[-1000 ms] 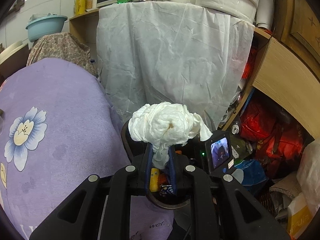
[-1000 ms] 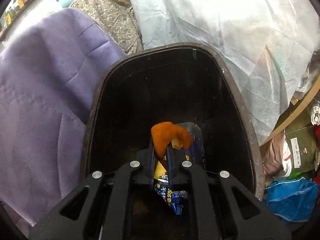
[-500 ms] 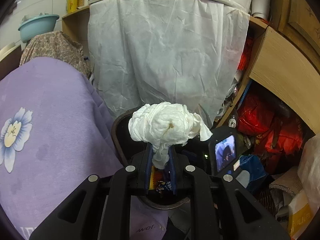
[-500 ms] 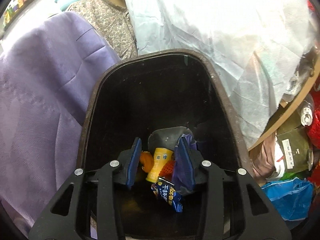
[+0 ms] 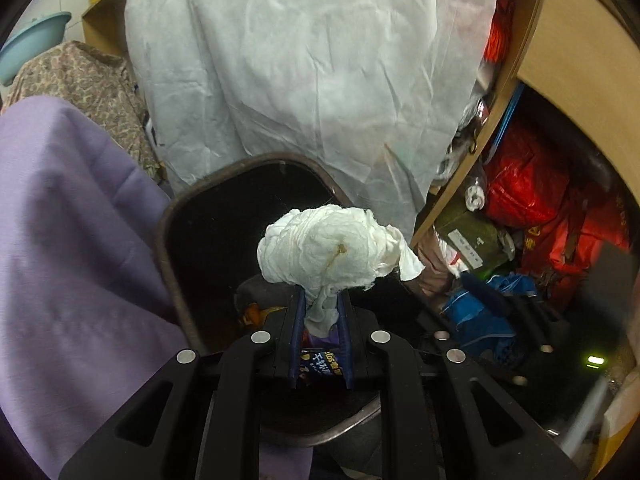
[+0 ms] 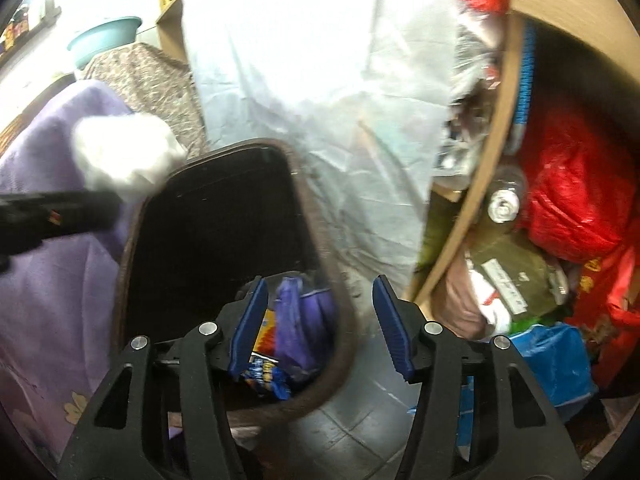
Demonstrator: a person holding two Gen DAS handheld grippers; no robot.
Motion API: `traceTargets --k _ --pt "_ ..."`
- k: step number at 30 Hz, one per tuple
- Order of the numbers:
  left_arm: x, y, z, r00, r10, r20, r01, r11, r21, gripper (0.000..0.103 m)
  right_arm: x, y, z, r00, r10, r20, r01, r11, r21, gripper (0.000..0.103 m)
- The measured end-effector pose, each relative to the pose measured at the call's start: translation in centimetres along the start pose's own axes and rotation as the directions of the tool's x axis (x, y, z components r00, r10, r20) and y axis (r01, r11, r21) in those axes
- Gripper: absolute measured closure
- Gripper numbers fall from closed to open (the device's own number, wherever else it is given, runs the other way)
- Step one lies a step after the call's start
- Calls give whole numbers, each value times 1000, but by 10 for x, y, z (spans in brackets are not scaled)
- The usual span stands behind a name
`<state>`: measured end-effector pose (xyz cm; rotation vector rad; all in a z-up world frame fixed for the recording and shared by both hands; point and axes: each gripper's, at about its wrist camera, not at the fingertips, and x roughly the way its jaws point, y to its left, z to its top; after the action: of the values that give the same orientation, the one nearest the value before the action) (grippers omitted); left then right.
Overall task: Collect trash
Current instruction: 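Lower the white tissue into the bin and open the left tool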
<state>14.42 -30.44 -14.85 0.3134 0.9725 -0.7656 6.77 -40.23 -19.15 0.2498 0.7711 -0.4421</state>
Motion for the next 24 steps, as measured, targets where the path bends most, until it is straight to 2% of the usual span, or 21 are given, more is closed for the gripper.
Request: traceTargets --k 10,12,13,14,17,24 --pt "50 8 -16 994 28 -103 -32 999 -35 87 -1 -17 -9 997 -78 4 78 997 17 44" --pt "53 8 -18 994 36 -108 -40 999 -35 82 -1 -18 -11 996 -85 0 85 996 11 44" --pt "54 9 -19 993 38 -110 -42 999 -32 74 -1 -19 -11 996 -85 -1 85 996 14 44" --pt "55 8 -20 993 44 -111 -47 999 -26 61 -1 -20 -11 996 -85 -1 85 996 17 44" --pt "48 8 -22 996 51 -76 -53 998 -26 44 -1 -21 -11 996 -86 -1 86 996 20 44" --pt "28 7 -21 999 44 -26 -45 997 -59 40 -3 -19 -11 996 -90 1 90 996 24 43"
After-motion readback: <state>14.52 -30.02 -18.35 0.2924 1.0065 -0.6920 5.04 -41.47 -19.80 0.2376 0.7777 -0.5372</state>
